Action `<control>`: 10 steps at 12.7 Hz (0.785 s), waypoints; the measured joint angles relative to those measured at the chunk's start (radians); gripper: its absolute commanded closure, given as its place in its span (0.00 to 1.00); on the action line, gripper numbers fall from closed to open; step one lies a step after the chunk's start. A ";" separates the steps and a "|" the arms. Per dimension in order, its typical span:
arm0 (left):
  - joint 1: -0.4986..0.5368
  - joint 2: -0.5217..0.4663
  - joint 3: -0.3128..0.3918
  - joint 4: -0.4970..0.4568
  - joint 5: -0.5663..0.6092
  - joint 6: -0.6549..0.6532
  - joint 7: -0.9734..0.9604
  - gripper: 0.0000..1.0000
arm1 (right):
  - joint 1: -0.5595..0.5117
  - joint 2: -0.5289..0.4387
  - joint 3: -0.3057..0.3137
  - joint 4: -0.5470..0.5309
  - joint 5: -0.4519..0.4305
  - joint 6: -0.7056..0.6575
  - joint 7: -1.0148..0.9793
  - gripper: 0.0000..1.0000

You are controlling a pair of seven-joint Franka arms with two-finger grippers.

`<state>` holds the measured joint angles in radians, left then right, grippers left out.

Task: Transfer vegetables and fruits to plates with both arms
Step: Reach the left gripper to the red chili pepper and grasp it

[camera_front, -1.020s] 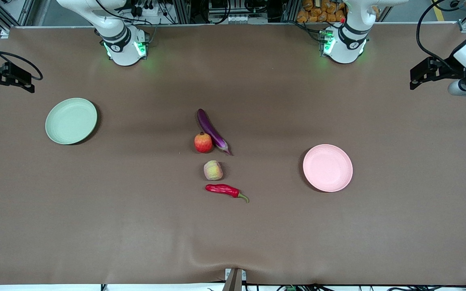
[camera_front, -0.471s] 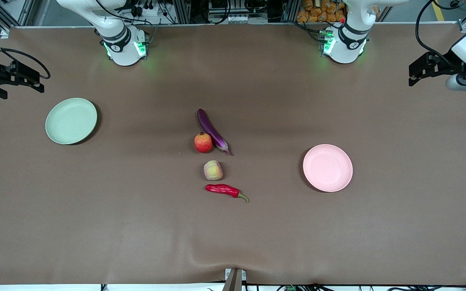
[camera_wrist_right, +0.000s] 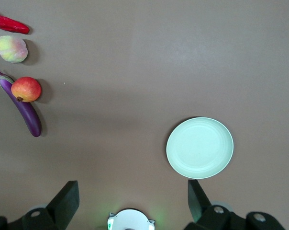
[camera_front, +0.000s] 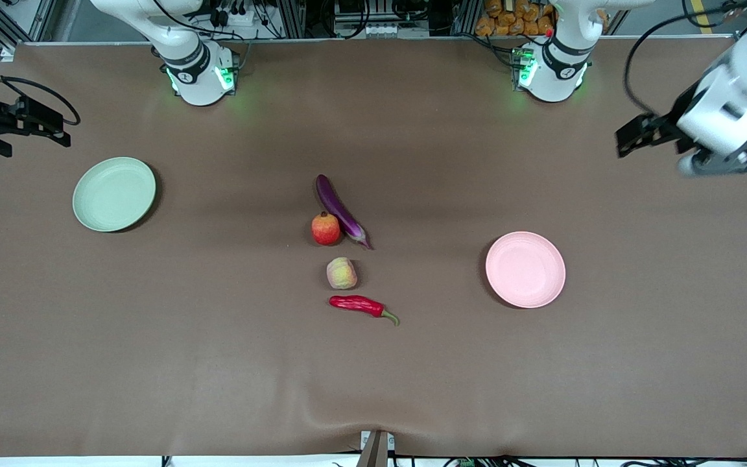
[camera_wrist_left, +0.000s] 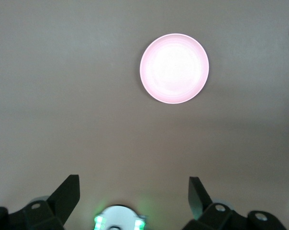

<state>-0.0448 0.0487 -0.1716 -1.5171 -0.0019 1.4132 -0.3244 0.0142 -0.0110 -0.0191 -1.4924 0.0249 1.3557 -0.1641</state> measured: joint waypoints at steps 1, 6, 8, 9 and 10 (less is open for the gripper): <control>0.000 0.033 -0.032 0.006 -0.001 0.006 -0.061 0.00 | -0.001 0.000 -0.002 0.000 0.000 -0.001 0.000 0.00; -0.026 0.238 -0.194 0.027 -0.003 0.204 -0.415 0.00 | -0.008 0.000 -0.015 0.001 -0.002 -0.001 0.000 0.00; -0.099 0.338 -0.198 0.061 -0.002 0.290 -0.549 0.00 | -0.008 0.000 -0.015 0.001 -0.002 -0.001 0.000 0.00; -0.128 0.388 -0.197 0.092 0.001 0.321 -0.615 0.00 | -0.009 0.000 -0.016 0.001 -0.002 -0.001 0.000 0.00; -0.147 0.433 -0.193 0.120 0.005 0.354 -0.672 0.00 | -0.010 0.000 -0.016 0.001 -0.002 -0.001 0.000 0.00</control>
<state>-0.1920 0.4814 -0.3646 -1.3973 0.0030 1.7674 -0.9963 0.0039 -0.0110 -0.0351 -1.4913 0.0229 1.3543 -0.1644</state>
